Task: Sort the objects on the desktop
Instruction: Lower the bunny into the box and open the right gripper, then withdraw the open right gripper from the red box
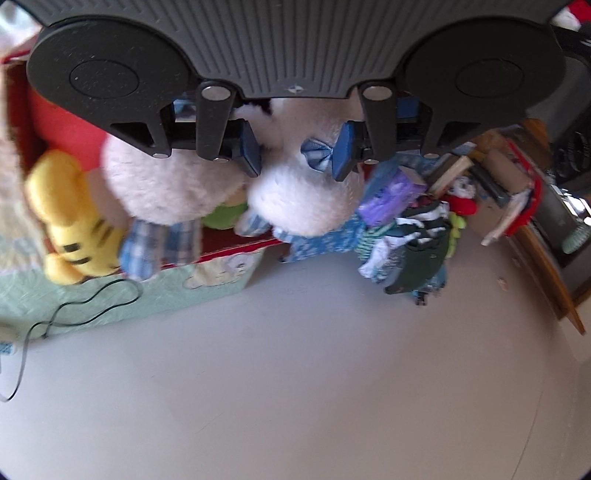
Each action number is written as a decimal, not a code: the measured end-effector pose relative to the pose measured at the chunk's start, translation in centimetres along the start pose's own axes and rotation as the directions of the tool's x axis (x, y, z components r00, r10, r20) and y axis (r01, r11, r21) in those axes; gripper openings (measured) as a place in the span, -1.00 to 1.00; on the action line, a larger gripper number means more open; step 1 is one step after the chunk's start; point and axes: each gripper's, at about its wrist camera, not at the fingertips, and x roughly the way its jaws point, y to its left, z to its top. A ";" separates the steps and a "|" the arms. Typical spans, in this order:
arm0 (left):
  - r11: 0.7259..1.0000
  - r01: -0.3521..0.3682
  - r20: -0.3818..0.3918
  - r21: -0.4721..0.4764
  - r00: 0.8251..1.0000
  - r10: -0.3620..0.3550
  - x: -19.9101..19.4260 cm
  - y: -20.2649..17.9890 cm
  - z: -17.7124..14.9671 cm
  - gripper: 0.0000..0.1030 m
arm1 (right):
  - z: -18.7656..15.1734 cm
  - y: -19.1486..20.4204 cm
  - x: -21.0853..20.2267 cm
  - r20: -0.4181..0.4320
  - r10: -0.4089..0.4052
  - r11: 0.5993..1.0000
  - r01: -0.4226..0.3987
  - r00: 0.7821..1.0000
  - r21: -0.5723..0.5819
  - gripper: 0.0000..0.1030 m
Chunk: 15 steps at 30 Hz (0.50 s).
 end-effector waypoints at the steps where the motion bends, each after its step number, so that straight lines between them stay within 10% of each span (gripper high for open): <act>1: 1.000 0.007 0.010 0.000 1.000 -0.007 -0.4 0.1 0.1 0.55 | -0.2 -0.1 -0.1 0.005 -0.031 0.999 0.031 1.000 -0.014 -0.46; 10: 0.994 0.110 0.070 0.011 0.991 -0.110 -1.6 0.1 1.3 0.56 | 1.3 0.2 -1.4 0.099 0.078 0.996 -0.083 0.992 0.044 -0.41; 15: 0.992 0.122 0.008 0.034 0.992 -0.123 0.1 -0.6 0.7 0.56 | 1.8 0.8 1.1 -0.011 0.064 0.998 -0.064 0.998 0.007 -0.44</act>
